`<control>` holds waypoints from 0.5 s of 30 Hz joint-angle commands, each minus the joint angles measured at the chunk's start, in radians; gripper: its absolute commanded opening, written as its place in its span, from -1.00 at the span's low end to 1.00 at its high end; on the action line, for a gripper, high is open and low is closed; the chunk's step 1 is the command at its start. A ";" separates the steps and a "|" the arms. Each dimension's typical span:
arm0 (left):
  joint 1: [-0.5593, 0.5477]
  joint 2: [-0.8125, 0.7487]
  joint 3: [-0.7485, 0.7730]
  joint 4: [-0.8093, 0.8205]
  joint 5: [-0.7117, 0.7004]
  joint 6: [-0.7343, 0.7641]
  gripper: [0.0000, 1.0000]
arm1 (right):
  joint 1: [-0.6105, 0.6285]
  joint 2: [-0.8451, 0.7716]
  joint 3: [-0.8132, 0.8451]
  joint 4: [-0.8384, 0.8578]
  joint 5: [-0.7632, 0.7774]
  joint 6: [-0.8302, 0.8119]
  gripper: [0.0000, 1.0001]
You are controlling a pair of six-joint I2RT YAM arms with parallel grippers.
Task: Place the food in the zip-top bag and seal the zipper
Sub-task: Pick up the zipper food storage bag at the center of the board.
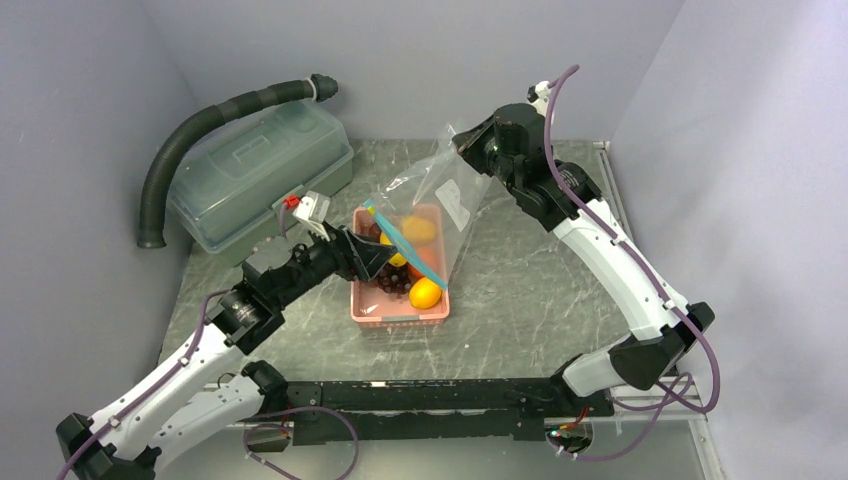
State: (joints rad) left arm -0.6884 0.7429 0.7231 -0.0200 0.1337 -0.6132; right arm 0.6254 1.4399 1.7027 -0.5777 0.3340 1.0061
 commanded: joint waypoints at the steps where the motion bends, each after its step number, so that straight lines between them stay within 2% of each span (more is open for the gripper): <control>1: 0.001 -0.012 -0.005 0.041 -0.011 0.018 0.49 | 0.007 -0.012 0.043 0.040 0.025 0.011 -1.00; 15: 0.002 0.040 0.000 0.081 -0.012 0.014 0.44 | 0.027 -0.003 0.038 0.053 0.023 0.020 -1.00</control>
State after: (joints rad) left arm -0.6884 0.7757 0.7216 -0.0021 0.1333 -0.6128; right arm 0.6441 1.4399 1.7031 -0.5735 0.3393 1.0138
